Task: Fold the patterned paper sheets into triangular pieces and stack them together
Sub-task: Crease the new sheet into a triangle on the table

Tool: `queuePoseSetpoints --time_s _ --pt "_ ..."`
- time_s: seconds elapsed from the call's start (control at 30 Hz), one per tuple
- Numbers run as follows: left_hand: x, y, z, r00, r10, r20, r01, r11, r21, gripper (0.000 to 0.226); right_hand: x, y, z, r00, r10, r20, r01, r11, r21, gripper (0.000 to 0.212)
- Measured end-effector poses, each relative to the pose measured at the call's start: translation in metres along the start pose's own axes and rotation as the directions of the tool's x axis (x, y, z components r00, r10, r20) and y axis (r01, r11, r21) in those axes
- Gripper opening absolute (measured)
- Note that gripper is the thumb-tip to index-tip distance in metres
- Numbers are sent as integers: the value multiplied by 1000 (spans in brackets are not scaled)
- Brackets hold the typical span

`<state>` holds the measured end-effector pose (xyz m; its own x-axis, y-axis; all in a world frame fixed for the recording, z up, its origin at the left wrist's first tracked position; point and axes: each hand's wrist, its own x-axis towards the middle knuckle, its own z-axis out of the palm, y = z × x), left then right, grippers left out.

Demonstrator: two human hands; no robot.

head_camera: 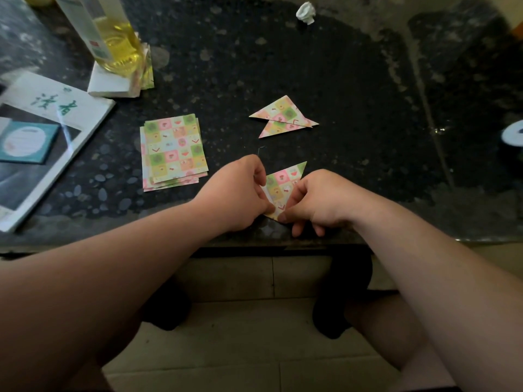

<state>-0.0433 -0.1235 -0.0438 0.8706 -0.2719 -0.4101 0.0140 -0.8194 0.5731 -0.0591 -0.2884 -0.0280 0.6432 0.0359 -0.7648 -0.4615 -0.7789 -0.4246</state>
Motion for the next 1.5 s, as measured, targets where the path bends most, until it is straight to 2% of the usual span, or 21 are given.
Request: queuePoseSetpoints --time_s 0.73,0.83,0.9,0.93,1.0,1.07,1.13,1.33,1.43,1.5 --pt "-5 3 -1 1000 5 -15 -5 1000 14 39 -1 0 0 1000 -5 -1 5 1000 -9 13" --pt "-18 5 1 997 66 -43 -60 990 131 29 0 -1 0 1000 8 -3 -8 1000 -17 13" --pt "-39 4 10 956 283 -83 -241 912 331 23 1 1 1 1000 -6 -14 6 1000 -4 12" --pt "-55 2 18 904 418 -88 -349 843 410 28 2 2 2 1000 -19 -23 20 1000 17 13" --pt "-91 -5 38 839 544 -19 -465 735 494 57 3 5 4 999 -38 -32 39 998 41 13" --pt "-114 -19 59 852 516 84 -465 674 574 90 3 6 5 999 -40 -31 41 999 27 15" --pt "-119 -29 69 868 476 142 -454 644 616 101 3 5 5 999 -38 -36 39 999 16 16" --pt "-99 -25 60 909 369 193 -399 635 661 100 2 5 4 999 -36 -35 37 999 25 18" --pt "-97 -23 61 892 424 156 -406 601 688 91 2 6 4 998 -42 -39 43 998 35 15" --pt "-97 -18 60 894 408 184 -412 588 696 87 2 6 4 998 -46 -39 48 998 30 13"
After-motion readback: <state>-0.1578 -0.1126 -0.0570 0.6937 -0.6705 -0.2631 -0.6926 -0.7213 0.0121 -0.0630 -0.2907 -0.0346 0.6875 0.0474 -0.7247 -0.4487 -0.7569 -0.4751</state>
